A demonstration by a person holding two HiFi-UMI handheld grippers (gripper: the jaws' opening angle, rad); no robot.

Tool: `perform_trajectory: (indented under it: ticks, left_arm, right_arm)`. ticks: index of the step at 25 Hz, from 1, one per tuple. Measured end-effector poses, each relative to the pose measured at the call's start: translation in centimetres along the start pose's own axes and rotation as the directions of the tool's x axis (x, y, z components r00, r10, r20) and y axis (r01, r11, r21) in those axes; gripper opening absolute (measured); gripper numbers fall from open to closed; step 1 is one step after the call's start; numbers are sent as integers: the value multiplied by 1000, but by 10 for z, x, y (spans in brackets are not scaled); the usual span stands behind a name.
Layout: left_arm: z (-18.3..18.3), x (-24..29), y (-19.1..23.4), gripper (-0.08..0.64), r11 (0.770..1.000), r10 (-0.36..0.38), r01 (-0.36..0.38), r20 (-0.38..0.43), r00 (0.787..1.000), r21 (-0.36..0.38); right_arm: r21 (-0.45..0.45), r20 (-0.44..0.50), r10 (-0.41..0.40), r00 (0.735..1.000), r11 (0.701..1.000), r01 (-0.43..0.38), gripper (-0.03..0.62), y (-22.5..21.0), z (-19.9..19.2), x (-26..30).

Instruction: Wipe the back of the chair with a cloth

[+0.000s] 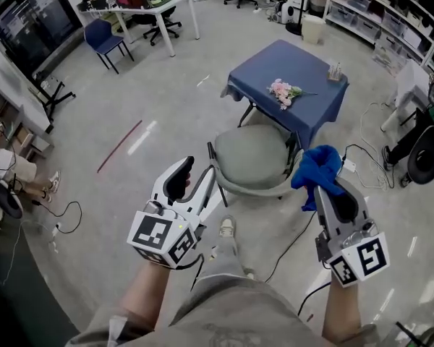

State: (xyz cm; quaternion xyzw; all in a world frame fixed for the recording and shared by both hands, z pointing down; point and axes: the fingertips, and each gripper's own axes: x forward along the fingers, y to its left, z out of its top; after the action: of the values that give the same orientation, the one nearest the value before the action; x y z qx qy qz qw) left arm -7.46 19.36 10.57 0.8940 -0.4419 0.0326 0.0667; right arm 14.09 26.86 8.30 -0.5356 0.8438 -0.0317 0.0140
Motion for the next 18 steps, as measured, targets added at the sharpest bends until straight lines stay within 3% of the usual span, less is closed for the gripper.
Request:
perform_trajectory:
  ticks: [9, 13, 18]
  left_arm:
    - [-71, 77, 92, 187, 994, -6, -15, -197, 980, -105]
    - [-117, 109, 130, 187, 987, -23, -26, -295, 955, -161]
    - [-177, 144, 168, 187, 976, -52, -39, -404, 913, -214]
  right_arm:
    - [72, -206, 82, 975, 995, -68, 84, -11, -84, 137]
    - [119, -311, 127, 942, 988, -94, 84, -13, -140, 196]
    - [166, -443, 169, 880, 981, -104, 86, -17, -215, 254]
